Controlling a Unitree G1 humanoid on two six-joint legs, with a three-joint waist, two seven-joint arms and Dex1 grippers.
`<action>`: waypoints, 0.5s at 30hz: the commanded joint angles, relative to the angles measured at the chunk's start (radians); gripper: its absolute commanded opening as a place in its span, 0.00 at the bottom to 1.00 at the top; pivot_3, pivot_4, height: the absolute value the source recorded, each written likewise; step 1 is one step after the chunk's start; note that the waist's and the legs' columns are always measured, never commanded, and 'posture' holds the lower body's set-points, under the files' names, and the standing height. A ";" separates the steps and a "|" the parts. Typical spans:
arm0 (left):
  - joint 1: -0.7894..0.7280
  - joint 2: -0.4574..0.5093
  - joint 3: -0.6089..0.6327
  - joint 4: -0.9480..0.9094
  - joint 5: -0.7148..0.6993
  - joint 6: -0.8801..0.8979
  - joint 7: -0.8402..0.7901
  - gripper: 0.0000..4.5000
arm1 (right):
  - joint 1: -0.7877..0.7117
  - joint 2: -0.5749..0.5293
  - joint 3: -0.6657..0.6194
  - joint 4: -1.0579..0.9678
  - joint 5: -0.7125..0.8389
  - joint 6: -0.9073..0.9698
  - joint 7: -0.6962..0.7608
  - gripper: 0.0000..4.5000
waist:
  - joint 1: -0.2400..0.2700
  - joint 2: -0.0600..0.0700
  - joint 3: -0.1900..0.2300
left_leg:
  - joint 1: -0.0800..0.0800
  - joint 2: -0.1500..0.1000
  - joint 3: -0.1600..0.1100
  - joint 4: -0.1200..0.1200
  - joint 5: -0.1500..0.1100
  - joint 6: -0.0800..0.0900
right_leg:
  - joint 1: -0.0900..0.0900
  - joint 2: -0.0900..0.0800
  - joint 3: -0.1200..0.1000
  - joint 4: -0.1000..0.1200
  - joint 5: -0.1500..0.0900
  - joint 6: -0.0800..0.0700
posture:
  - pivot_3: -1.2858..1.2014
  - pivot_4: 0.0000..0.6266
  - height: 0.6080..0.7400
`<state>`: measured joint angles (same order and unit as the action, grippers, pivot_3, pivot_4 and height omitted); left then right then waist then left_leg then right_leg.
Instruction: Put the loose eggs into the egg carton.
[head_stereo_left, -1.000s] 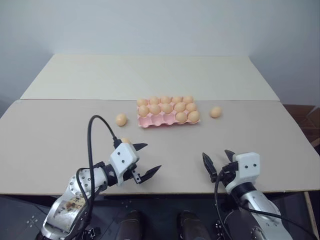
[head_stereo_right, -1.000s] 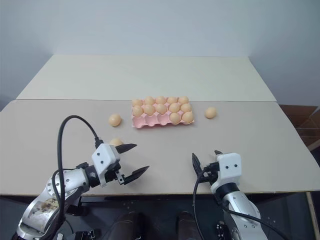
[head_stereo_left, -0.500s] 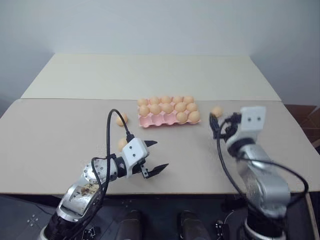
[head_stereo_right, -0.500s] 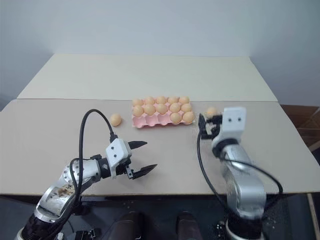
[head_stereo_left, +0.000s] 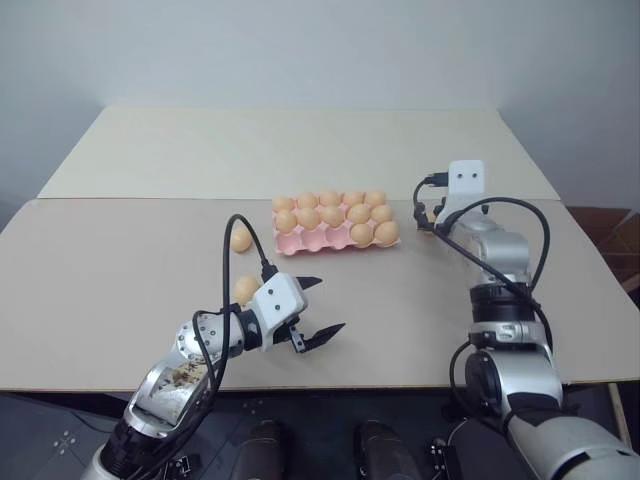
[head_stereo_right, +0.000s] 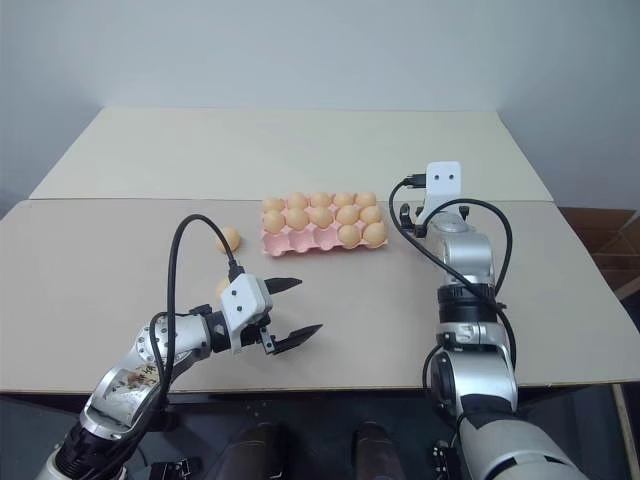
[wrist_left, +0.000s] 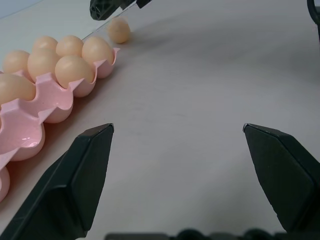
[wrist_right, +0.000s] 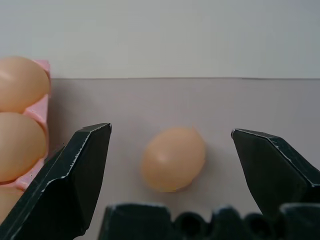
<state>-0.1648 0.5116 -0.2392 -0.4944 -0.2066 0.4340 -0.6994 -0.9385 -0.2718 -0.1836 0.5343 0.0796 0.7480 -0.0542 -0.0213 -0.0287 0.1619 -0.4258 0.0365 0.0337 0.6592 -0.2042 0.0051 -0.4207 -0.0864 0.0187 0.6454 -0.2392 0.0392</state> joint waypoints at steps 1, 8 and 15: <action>-0.001 0.003 0.006 -0.031 0.000 -0.018 -0.001 1.00 | -0.078 -0.020 -0.038 0.164 0.002 -0.112 -0.020 0.99 | -0.001 0.000 0.000 | 0.000 0.000 0.000 0.000 0.000 0.000 | 0.000 0.000 0.000 0.000 0.000 0.000 | 0.52 0.24 1.00; -0.006 0.002 0.006 -0.028 0.006 -0.019 0.001 1.00 | -0.157 -0.021 -0.036 0.395 0.001 -0.229 -0.025 0.96 | -0.004 0.000 0.000 | 0.000 0.000 0.000 0.000 0.000 0.000 | 0.000 0.000 0.000 0.000 0.000 0.000 | 0.52 0.24 1.00; -0.007 0.003 0.012 -0.011 0.009 -0.031 -0.001 1.00 | -0.182 -0.027 -0.027 0.469 0.000 -0.292 -0.007 0.50 | -0.007 0.000 0.000 | 0.000 0.000 0.000 0.000 0.000 0.000 | 0.000 0.000 0.000 0.000 0.000 0.000 | 0.52 0.24 1.00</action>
<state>-0.1623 0.5145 -0.2387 -0.4938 -0.1990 0.4296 -0.6994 -1.0906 -0.2814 -0.2080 1.0116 0.0805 0.4930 -0.0668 -0.0284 -0.0282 0.1622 -0.4257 0.0366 0.0338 0.6591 -0.2041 0.0052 -0.4208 -0.0864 0.0191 0.6458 -0.2390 0.0393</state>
